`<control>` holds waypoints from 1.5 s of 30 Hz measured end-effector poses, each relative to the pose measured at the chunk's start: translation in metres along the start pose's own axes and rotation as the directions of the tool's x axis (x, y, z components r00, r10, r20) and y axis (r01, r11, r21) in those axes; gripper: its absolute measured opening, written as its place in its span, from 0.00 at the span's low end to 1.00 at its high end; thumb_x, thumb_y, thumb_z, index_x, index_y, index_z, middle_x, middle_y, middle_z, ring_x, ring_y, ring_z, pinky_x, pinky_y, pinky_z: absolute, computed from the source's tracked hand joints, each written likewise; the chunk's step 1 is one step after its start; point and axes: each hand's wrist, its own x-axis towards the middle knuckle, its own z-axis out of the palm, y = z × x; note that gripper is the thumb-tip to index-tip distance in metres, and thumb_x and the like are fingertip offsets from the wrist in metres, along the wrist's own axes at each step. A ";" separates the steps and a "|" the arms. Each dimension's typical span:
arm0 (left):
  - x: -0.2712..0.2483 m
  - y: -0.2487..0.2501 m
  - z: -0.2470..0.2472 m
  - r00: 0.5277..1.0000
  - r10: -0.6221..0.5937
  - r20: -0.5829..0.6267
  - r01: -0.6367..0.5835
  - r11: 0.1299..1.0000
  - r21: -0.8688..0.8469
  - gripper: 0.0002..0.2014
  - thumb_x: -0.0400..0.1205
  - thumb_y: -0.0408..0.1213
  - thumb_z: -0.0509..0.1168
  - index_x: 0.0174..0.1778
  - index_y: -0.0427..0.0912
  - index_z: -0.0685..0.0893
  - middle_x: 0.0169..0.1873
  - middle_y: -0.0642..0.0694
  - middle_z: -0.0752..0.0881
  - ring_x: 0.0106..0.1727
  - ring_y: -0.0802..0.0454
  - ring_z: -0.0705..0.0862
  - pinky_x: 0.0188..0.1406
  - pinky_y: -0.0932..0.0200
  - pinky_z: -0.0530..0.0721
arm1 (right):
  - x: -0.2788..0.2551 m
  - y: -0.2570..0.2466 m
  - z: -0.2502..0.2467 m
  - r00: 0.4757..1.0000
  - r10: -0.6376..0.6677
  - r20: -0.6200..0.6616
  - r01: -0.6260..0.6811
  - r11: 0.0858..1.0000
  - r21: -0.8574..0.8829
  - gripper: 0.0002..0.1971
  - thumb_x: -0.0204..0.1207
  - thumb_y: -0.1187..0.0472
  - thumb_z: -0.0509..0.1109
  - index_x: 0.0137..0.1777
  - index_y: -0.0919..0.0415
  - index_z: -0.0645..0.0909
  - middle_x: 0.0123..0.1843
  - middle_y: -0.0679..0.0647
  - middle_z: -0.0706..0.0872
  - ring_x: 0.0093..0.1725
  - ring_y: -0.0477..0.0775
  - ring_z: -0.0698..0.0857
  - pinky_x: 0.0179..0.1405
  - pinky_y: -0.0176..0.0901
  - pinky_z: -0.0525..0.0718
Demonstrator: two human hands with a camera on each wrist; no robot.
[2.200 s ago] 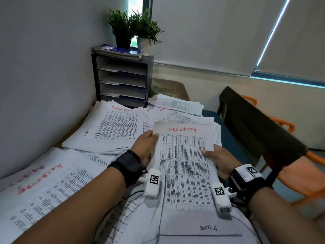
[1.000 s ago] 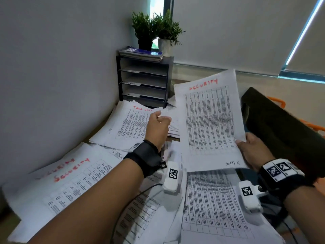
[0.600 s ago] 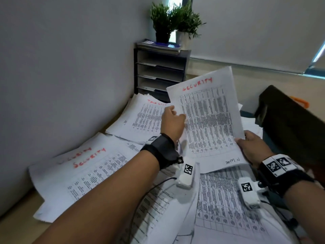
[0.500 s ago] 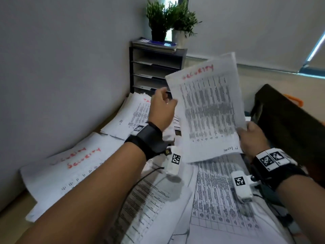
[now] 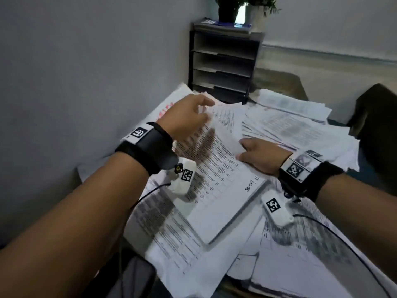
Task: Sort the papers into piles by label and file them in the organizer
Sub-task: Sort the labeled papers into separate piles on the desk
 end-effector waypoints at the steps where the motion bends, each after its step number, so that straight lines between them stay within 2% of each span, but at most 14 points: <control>1: -0.005 -0.005 0.000 0.996 -0.025 0.085 0.019 0.998 0.066 0.18 0.86 0.40 0.66 0.73 0.52 0.81 0.62 0.53 0.79 0.58 0.55 0.82 0.56 0.62 0.78 | 0.001 -0.007 0.009 0.999 -0.010 0.036 0.011 0.999 -0.034 0.09 0.83 0.55 0.68 0.58 0.58 0.80 0.51 0.51 0.87 0.52 0.52 0.86 0.51 0.38 0.80; 3: -0.015 -0.015 0.005 0.967 -0.077 0.243 0.036 0.985 0.168 0.19 0.86 0.41 0.66 0.74 0.55 0.80 0.67 0.52 0.79 0.59 0.52 0.84 0.58 0.57 0.83 | 0.004 -0.017 0.024 0.993 -0.025 0.112 0.033 0.997 -0.068 0.11 0.83 0.54 0.68 0.60 0.57 0.82 0.55 0.53 0.88 0.56 0.55 0.86 0.57 0.45 0.80; 5: -0.021 -0.028 0.016 0.932 -0.118 0.343 0.010 0.954 0.300 0.20 0.84 0.45 0.67 0.73 0.60 0.79 0.73 0.52 0.79 0.65 0.48 0.82 0.66 0.49 0.82 | 0.004 -0.024 0.038 0.986 -0.035 0.165 0.035 0.999 -0.001 0.08 0.81 0.56 0.71 0.57 0.57 0.83 0.53 0.54 0.90 0.55 0.56 0.87 0.59 0.50 0.83; 7: -0.027 -0.037 0.029 0.892 -0.173 0.417 -0.029 0.900 0.435 0.18 0.81 0.49 0.68 0.67 0.63 0.82 0.68 0.52 0.83 0.64 0.47 0.82 0.67 0.46 0.81 | 0.006 -0.025 0.046 0.985 -0.028 0.171 0.009 0.994 0.110 0.06 0.77 0.58 0.75 0.51 0.58 0.85 0.46 0.53 0.91 0.49 0.55 0.89 0.56 0.52 0.85; 10: -0.030 -0.041 0.038 0.844 -0.236 0.482 -0.056 0.854 0.518 0.14 0.80 0.49 0.68 0.62 0.60 0.85 0.60 0.54 0.86 0.58 0.47 0.83 0.63 0.49 0.83 | 0.006 -0.021 0.031 0.996 -0.013 0.083 0.009 0.999 0.047 0.05 0.78 0.57 0.74 0.52 0.55 0.86 0.40 0.46 0.88 0.42 0.47 0.86 0.53 0.47 0.84; 14: -0.023 -0.038 0.036 0.834 -0.287 0.470 -0.049 0.812 0.582 0.12 0.79 0.50 0.70 0.56 0.53 0.89 0.53 0.53 0.89 0.53 0.48 0.85 0.52 0.57 0.81 | -0.005 0.022 -0.018 0.983 0.104 -0.151 -0.092 0.992 0.085 0.08 0.83 0.65 0.65 0.54 0.57 0.86 0.47 0.54 0.91 0.48 0.53 0.89 0.54 0.54 0.87; 16: -0.020 -0.030 0.038 0.841 -0.274 0.466 -0.084 0.785 0.614 0.12 0.80 0.51 0.70 0.56 0.52 0.89 0.53 0.52 0.89 0.54 0.47 0.85 0.54 0.54 0.81 | -0.017 0.058 -0.036 0.958 0.194 -0.213 -0.178 0.980 0.093 0.09 0.84 0.67 0.64 0.51 0.57 0.86 0.49 0.57 0.91 0.48 0.56 0.90 0.54 0.56 0.88; 19: -0.009 -0.007 0.055 0.878 -0.114 0.465 -0.169 0.835 0.523 0.15 0.84 0.50 0.67 0.61 0.48 0.88 0.57 0.48 0.88 0.57 0.44 0.84 0.58 0.48 0.83 | -0.034 0.101 -0.047 0.926 0.283 -0.251 -0.281 0.959 0.044 0.10 0.83 0.68 0.64 0.50 0.54 0.84 0.55 0.55 0.90 0.52 0.57 0.88 0.58 0.53 0.86; 22: 0.009 0.020 0.091 0.874 0.018 0.485 -0.212 0.913 0.348 0.18 0.84 0.49 0.67 0.66 0.43 0.84 0.62 0.43 0.85 0.61 0.41 0.83 0.59 0.48 0.82 | -0.043 0.120 -0.044 0.913 0.336 -0.230 -0.319 0.941 0.109 0.13 0.82 0.72 0.61 0.53 0.56 0.84 0.58 0.57 0.89 0.57 0.60 0.87 0.57 0.50 0.84; 26: 0.034 0.048 0.139 0.866 0.068 0.495 -0.272 0.895 0.354 0.23 0.84 0.48 0.65 0.73 0.40 0.77 0.68 0.38 0.77 0.67 0.36 0.79 0.63 0.45 0.80 | -0.043 0.123 -0.040 0.893 0.333 -0.302 -0.308 0.943 0.130 0.17 0.80 0.76 0.59 0.56 0.58 0.85 0.60 0.57 0.88 0.63 0.58 0.84 0.61 0.47 0.81; 29: 0.045 0.061 0.157 0.859 0.035 0.511 -0.311 0.829 0.465 0.20 0.84 0.47 0.64 0.69 0.42 0.80 0.67 0.40 0.81 0.68 0.37 0.79 0.63 0.45 0.80 | -0.042 0.124 -0.038 0.887 0.350 -0.301 -0.338 0.937 0.092 0.19 0.79 0.76 0.58 0.61 0.61 0.85 0.62 0.55 0.86 0.64 0.54 0.82 0.59 0.38 0.74; 33: 0.048 0.062 0.163 0.869 0.047 0.492 -0.341 0.778 0.527 0.19 0.83 0.48 0.67 0.68 0.43 0.83 0.66 0.40 0.80 0.68 0.37 0.76 0.64 0.44 0.76 | -0.042 0.128 -0.038 0.867 0.360 -0.344 -0.348 0.932 0.101 0.17 0.79 0.73 0.59 0.56 0.55 0.84 0.60 0.52 0.86 0.60 0.53 0.82 0.55 0.38 0.75; 40: 0.038 0.064 0.159 0.884 0.110 0.454 -0.346 0.808 0.477 0.17 0.84 0.48 0.66 0.65 0.44 0.83 0.65 0.41 0.79 0.68 0.39 0.75 0.68 0.41 0.75 | -0.042 0.122 -0.038 0.880 0.250 -0.404 -0.280 0.960 -0.015 0.14 0.82 0.69 0.62 0.60 0.57 0.85 0.62 0.54 0.86 0.63 0.55 0.82 0.62 0.41 0.76; 45: 0.039 0.059 0.158 0.890 0.123 0.439 -0.291 0.895 0.339 0.16 0.83 0.41 0.67 0.65 0.43 0.77 0.62 0.42 0.83 0.61 0.41 0.81 0.59 0.47 0.80 | -0.045 0.115 -0.033 0.879 0.156 -0.451 -0.213 0.974 -0.079 0.13 0.83 0.65 0.64 0.63 0.55 0.83 0.62 0.51 0.83 0.62 0.51 0.81 0.60 0.38 0.74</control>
